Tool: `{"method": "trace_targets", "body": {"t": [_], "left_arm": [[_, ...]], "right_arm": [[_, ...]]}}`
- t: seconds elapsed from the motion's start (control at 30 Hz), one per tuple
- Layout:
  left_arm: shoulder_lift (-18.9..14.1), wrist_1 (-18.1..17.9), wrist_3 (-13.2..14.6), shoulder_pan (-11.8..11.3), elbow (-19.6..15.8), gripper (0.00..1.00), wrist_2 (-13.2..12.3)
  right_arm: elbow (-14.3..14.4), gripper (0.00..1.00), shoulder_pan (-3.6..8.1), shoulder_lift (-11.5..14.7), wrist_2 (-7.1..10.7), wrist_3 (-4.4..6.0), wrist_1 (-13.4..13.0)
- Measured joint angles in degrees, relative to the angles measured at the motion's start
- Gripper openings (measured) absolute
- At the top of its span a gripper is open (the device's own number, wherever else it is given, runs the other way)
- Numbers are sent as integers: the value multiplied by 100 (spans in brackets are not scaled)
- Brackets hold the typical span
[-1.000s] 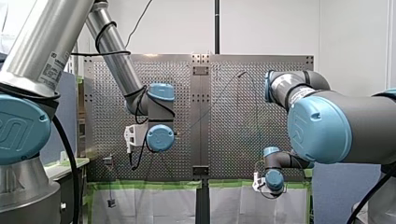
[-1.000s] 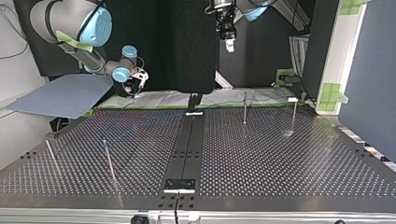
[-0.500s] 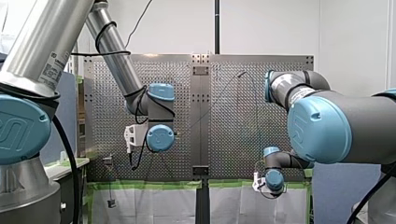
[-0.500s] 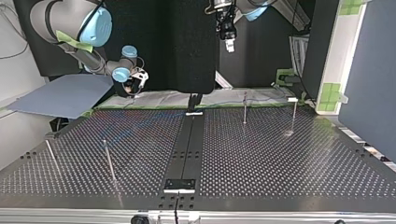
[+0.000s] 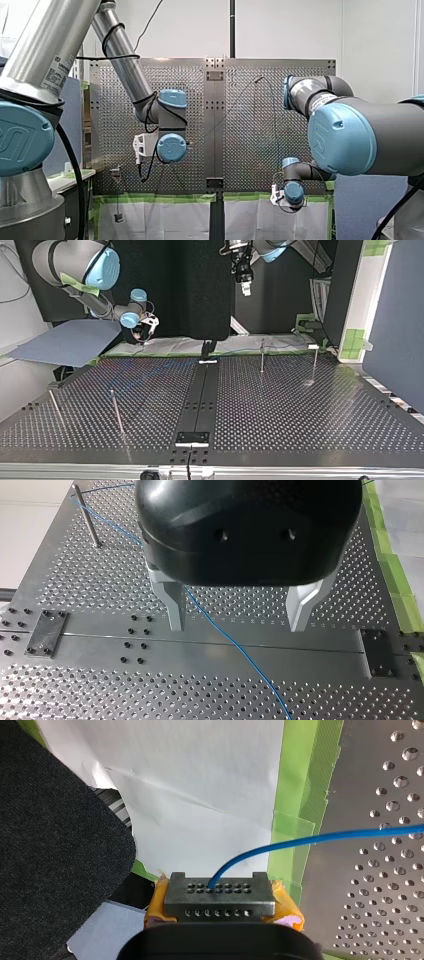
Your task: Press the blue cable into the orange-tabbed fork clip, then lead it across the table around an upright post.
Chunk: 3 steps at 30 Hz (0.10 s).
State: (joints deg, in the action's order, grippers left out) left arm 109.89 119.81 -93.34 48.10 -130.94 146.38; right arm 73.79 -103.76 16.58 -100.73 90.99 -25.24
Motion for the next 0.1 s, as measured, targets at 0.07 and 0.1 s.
{"method": "trace_targets", "body": {"t": [0.07,0.1], "left_arm": [[0,0,0,0,0,100,0],[0,0,0,0,0,100,0]], "right_arm": [[0,0,0,1,0,0,0],[0,0,0,0,0,0,0]]}}
